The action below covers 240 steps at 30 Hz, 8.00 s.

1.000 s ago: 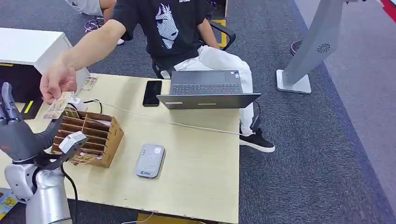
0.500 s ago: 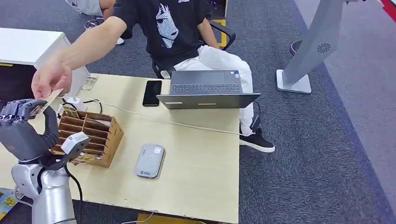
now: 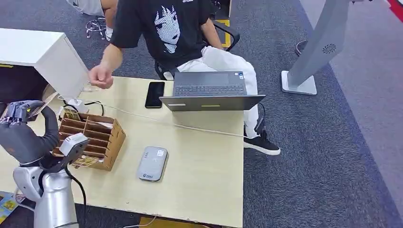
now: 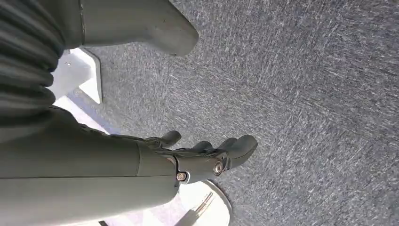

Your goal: Pass the card to the sensor for recognition and then transmit it.

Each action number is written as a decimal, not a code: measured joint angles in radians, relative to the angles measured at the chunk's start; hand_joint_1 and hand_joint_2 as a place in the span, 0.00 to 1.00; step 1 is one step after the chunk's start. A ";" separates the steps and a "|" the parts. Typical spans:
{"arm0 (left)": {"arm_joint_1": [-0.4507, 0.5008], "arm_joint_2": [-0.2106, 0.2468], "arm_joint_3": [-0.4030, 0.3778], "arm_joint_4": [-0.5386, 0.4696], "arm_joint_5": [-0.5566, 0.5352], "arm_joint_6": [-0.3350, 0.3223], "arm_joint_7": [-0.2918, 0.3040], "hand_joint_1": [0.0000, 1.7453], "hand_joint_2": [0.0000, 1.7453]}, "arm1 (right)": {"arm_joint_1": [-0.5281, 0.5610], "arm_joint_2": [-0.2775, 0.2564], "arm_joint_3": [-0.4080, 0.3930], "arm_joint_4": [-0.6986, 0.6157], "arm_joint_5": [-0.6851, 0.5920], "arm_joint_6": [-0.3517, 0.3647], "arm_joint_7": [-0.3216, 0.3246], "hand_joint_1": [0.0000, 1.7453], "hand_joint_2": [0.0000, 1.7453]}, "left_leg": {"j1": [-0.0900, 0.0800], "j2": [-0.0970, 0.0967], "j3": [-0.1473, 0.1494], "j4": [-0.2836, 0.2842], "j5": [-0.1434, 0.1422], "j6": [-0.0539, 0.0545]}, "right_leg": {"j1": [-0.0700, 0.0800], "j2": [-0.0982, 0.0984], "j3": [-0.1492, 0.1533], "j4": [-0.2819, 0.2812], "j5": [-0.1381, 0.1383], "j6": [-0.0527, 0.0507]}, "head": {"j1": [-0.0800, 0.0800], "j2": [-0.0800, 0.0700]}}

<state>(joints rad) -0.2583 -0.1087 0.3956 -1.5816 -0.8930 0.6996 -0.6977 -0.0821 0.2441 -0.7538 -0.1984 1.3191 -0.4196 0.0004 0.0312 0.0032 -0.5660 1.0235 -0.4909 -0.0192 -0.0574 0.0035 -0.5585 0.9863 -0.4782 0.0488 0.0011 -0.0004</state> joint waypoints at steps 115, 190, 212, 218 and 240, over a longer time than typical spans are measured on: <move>0.154 0.200 -0.623 0.433 0.024 -0.182 0.380 1.00 1.00 | 0.001 0.019 0.031 0.001 -0.020 0.009 0.033 0.00 1.00 | 0.000 -0.001 0.001 0.000 0.000 0.000 | 0.000 -0.001 0.002 0.000 0.000 0.000 | 0.000 0.000; -0.144 0.132 -0.063 0.136 0.011 -0.029 0.261 0.00 1.00 | 0.001 0.009 0.088 0.000 -0.057 0.005 0.037 0.00 1.00 | 0.001 0.002 -0.001 0.000 -0.001 0.000 | 0.001 0.002 -0.002 -0.001 0.001 0.000 | 0.000 0.000; -0.222 0.529 -0.477 -0.157 0.843 -0.955 0.687 0.00 1.00 | 0.033 0.010 0.051 0.000 -0.125 -0.016 0.024 0.00 1.00 | 0.001 0.005 -0.002 0.000 0.000 0.000 | 0.001 0.005 -0.003 0.000 0.002 -0.001 | 0.000 0.000; -0.223 0.673 -0.478 -0.132 0.899 -1.024 0.698 0.00 1.00 | 0.036 0.010 0.042 0.000 -0.122 -0.015 0.024 0.00 1.00 | 0.001 0.005 -0.002 0.000 0.000 0.000 | 0.001 0.005 -0.003 0.000 0.002 -0.001 | 0.000 0.000; 0.051 1.292 -0.318 -0.232 0.937 -1.230 0.682 0.00 1.00 | 0.040 0.008 0.035 0.000 -0.101 0.005 0.035 0.00 1.00 | 0.003 0.008 -0.004 0.000 -0.001 -0.001 | 0.003 0.008 -0.005 0.001 0.000 -0.002 | 0.000 0.000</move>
<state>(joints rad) -0.2068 1.1835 0.0772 -1.8136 0.0435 -0.5307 -0.0156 -0.0424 0.2522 -0.7187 -0.1987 1.2177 -0.4147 0.0355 0.0345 0.0115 -0.5697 1.0233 -0.4917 -0.0202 -0.0548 0.0113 -0.5636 0.9874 -0.4779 0.0466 0.0015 -0.0004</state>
